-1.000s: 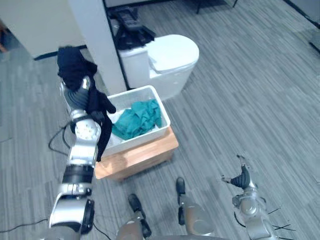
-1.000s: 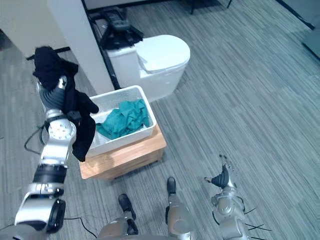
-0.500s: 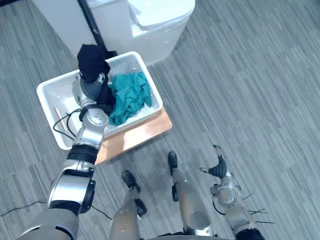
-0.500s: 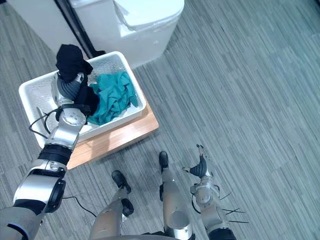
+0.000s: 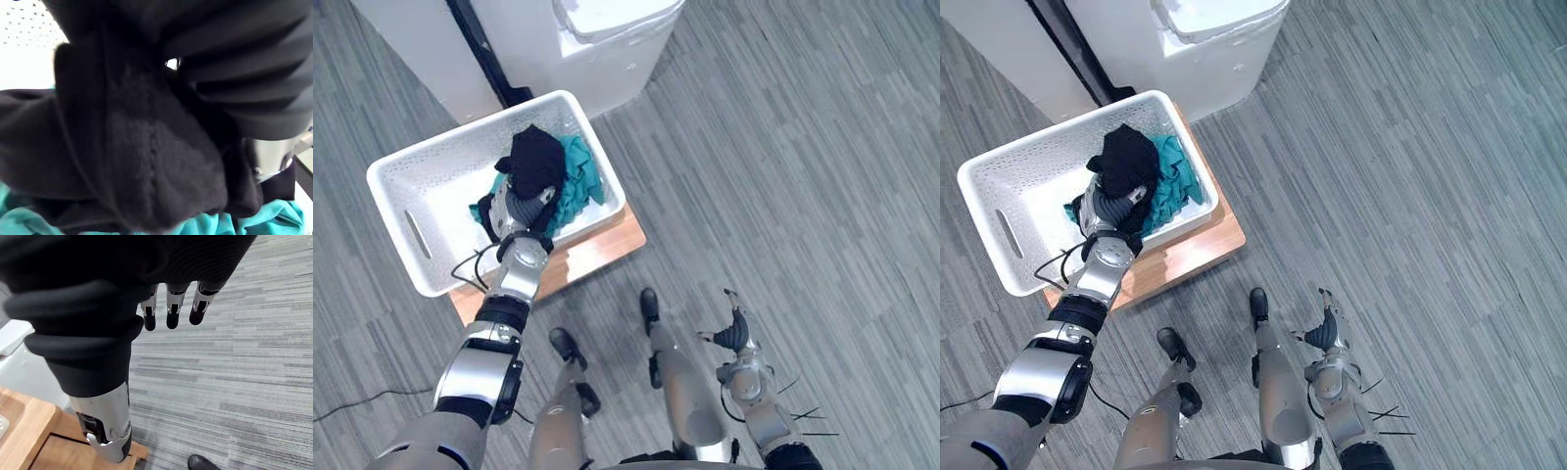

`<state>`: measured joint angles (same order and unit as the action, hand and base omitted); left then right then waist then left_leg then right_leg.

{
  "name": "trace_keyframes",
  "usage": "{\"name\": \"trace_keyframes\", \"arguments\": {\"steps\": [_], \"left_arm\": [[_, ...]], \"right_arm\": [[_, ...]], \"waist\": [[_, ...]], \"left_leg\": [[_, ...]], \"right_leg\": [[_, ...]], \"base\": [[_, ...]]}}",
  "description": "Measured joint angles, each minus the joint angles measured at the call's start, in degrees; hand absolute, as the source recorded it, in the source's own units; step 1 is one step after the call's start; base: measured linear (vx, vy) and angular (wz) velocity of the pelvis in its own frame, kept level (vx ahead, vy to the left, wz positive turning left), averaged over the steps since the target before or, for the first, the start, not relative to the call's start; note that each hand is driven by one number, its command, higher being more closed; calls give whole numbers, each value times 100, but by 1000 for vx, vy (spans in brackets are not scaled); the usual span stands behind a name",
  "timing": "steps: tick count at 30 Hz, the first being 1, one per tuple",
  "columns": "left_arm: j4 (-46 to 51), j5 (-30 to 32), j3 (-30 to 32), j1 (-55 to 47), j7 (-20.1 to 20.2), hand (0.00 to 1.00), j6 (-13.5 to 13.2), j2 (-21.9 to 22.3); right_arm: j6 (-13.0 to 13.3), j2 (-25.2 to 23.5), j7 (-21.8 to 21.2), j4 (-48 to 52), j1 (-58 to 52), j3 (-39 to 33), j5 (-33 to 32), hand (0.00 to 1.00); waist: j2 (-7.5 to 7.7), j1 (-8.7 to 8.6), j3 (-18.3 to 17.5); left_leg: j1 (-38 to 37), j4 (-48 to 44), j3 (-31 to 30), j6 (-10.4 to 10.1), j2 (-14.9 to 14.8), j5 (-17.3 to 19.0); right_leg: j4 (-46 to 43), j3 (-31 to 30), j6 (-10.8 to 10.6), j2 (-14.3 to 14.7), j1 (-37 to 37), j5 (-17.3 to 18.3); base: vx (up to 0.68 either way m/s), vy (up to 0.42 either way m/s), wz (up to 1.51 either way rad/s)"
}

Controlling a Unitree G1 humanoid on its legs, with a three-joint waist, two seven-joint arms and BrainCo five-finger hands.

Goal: Tidy the bed and pick cloth on bed and put in laundry

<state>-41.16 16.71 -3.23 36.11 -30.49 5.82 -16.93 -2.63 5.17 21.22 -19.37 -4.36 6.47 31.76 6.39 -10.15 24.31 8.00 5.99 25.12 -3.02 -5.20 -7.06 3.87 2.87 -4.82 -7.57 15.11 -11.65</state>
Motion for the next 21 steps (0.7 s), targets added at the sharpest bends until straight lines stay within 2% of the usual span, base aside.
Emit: {"name": "trace_keyframes", "arguments": {"steps": [3, 5, 6, 8, 11, 15, 17, 21], "left_arm": [[834, -14, 231, -843, -107, 0, -54, 108], [1305, -27, 467, -1535, -118, 0, -149, 232], [1394, -33, 508, -1687, -117, 0, -157, 270], [1617, -49, 625, -2231, -102, 0, -213, 360], [1876, -105, 871, -2948, -96, 0, -378, 564], [1878, -307, 1263, -3547, -101, 0, -523, 790], [1734, -681, 1489, -3966, -92, 0, -566, 1067], [825, -1353, 1778, -4437, -66, 0, -630, 1527]], "right_arm": [[-4, 18, -26, -24, -273, -19, -18, 0], [-7, -31, -142, -410, -297, -236, -11, 0], [-18, -36, -163, -520, -298, -285, -11, 0], [-31, -38, -286, -876, -324, -411, 48, 0], [-39, -114, -385, -1315, -510, -626, 74, 0], [-132, -235, -415, -1828, -490, -892, 80, 0], [-182, -304, -422, -2086, -480, -1121, 78, 0], [-289, -440, -491, -2436, -431, -1486, 50, 0]], "waist": [[-27, 103, 10], [-65, 292, -43], [-83, 324, -68], [-193, 337, -313], [-338, 562, -711], [-418, 667, -1057], [-444, 811, -1181], [-384, 885, -1270]], "left_leg": [[-306, 0, -153, -56, 1, 64], [-562, 0, -180, -25, 19, 129], [-604, 0, -207, -19, 29, 141], [-658, 0, -384, 18, 61, 182], [-923, 0, -538, 6, 95, 273], [-1095, 0, -805, -36, 103, 382], [-1252, 0, -828, -37, 107, 392], [-1461, 3, -718, -45, 97, 398]], "right_leg": [[-34, 192, -11, -21, -395, 147], [-80, 253, -29, -34, -651, 281], [-79, 306, -30, -40, -719, 304], [-78, 497, -52, -56, -888, 408], [-77, 671, -19, -74, -1258, 533], [-74, 975, -8, -84, -1635, 726], [-74, 1021, -35, -87, -1781, 748], [-60, 1139, -31, -92, -2043, 795]], "base": [[68, 1, 31], [78, 10, 13], [88, 11, 27], [122, 7, 43], [134, 9, 33], [98, -10, 36], [105, -17, 12], [30, -5, 14]]}}
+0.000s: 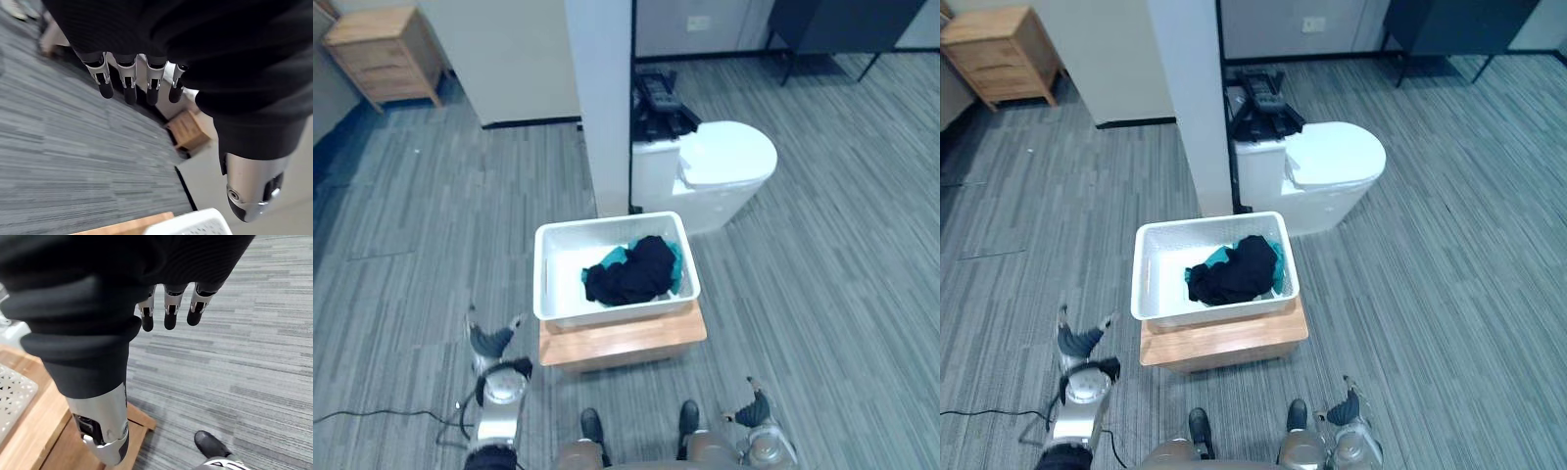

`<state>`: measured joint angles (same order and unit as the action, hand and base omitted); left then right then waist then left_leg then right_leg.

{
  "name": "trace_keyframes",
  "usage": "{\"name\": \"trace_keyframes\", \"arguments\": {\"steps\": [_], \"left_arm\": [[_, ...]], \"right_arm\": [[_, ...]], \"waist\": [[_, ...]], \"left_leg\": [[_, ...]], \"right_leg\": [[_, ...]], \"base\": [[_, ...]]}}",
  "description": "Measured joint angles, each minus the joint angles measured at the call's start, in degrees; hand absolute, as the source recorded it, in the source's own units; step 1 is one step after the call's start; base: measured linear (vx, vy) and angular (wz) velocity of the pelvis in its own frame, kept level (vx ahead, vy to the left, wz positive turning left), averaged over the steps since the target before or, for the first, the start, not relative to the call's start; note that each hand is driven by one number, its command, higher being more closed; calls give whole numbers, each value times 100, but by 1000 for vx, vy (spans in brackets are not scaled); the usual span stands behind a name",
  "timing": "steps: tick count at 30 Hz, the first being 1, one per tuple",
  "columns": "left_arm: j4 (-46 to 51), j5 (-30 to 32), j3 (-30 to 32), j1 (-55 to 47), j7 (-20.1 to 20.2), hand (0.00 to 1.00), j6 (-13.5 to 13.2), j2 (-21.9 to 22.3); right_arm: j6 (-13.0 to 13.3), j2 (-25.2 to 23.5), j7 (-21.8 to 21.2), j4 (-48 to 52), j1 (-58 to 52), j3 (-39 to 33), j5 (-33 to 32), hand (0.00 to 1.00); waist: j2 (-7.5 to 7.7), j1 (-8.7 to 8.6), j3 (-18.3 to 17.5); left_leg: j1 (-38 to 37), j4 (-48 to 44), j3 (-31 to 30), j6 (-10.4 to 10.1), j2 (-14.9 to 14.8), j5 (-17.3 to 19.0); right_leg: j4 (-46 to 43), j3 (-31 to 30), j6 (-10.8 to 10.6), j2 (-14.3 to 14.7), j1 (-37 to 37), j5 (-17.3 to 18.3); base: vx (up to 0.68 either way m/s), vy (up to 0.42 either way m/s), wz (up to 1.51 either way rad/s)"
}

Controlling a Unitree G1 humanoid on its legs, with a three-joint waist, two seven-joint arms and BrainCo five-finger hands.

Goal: Tidy the bed and pick cloth on bed and put in laundry

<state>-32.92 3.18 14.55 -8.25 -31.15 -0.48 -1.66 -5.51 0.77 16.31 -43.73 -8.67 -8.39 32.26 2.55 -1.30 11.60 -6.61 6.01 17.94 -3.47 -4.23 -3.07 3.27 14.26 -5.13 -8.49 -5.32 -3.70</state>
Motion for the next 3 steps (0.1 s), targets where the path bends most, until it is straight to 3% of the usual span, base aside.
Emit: {"name": "trace_keyframes", "arguments": {"steps": [3], "left_arm": [[-647, -167, 189, -281, 196, 0, 24, 288]], "right_arm": [[-18, -78, -26, -62, -17, -75, -9, 0]], "waist": [[36, 85, -100]], "left_leg": [[-30, 1, 76, -9, -54, 60]], "right_leg": [[9, -5, 5, 18, -56, 14]], "base": [[-44, -12, -5]]}}
